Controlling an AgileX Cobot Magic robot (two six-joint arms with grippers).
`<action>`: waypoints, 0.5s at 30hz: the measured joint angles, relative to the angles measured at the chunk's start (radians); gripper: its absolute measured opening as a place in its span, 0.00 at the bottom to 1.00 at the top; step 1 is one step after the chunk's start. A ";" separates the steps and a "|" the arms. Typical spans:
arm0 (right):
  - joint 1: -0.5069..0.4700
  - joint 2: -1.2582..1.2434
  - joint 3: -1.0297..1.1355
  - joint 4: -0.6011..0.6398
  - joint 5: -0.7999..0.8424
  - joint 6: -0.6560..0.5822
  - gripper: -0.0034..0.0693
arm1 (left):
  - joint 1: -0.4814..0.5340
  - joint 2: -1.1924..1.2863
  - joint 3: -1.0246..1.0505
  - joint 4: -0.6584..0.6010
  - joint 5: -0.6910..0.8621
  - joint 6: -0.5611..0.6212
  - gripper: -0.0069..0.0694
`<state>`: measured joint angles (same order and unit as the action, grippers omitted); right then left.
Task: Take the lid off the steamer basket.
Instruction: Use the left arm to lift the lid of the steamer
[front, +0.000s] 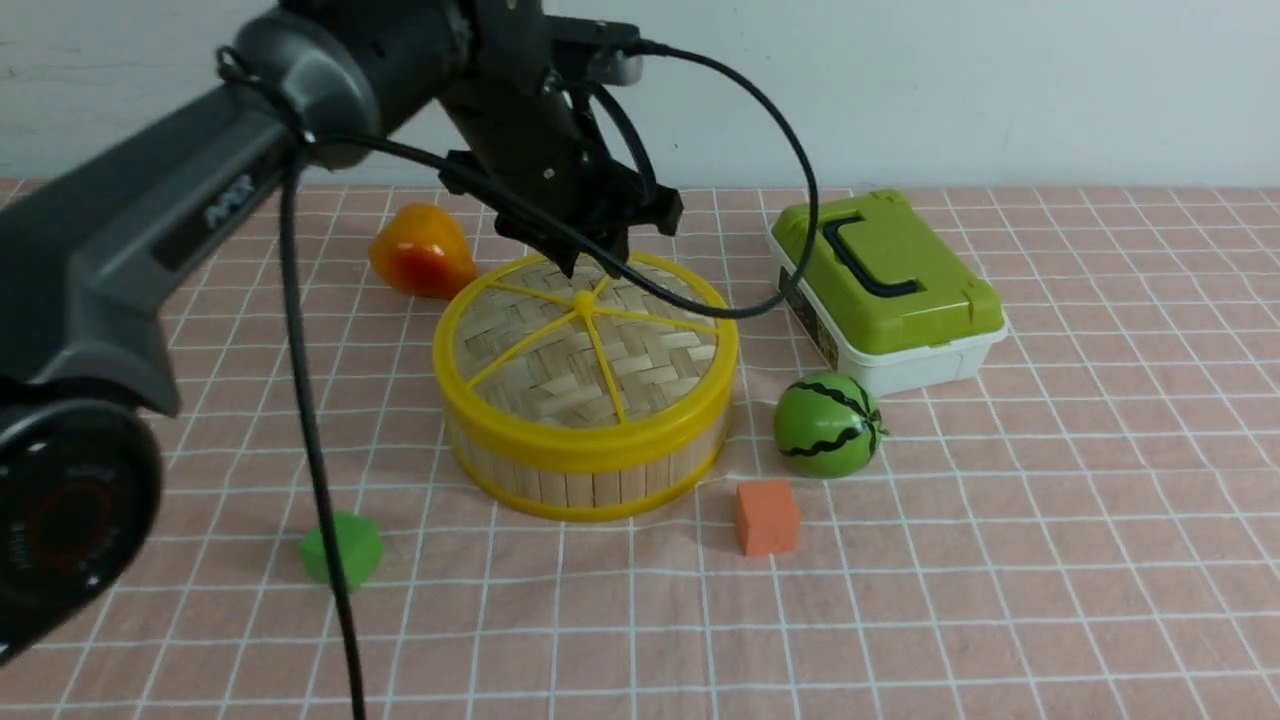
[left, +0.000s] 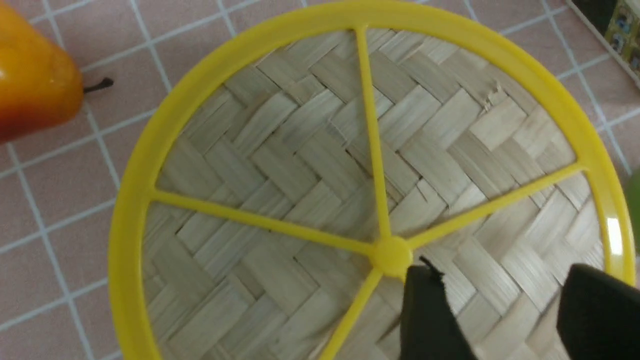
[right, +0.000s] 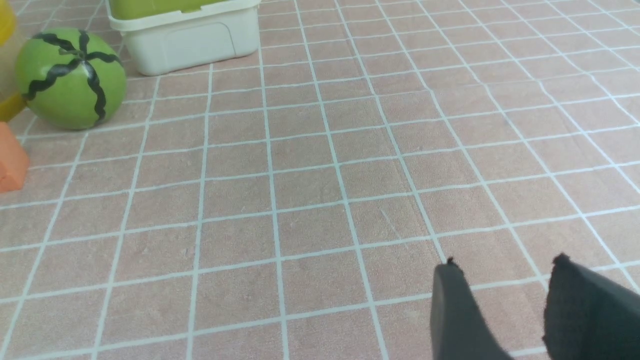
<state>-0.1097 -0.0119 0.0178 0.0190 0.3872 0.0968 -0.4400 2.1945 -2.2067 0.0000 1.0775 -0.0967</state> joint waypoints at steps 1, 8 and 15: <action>0.000 0.000 0.000 0.000 0.000 0.000 0.38 | 0.000 0.008 -0.005 0.000 0.001 -0.001 0.61; 0.000 0.000 0.000 0.000 0.000 0.000 0.38 | 0.000 0.079 -0.018 0.055 0.009 -0.055 0.70; 0.000 0.000 0.000 0.000 0.000 0.000 0.38 | 0.000 0.088 -0.018 0.064 -0.022 -0.078 0.66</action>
<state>-0.1097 -0.0119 0.0178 0.0190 0.3872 0.0968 -0.4400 2.2824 -2.2246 0.0644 1.0554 -0.1742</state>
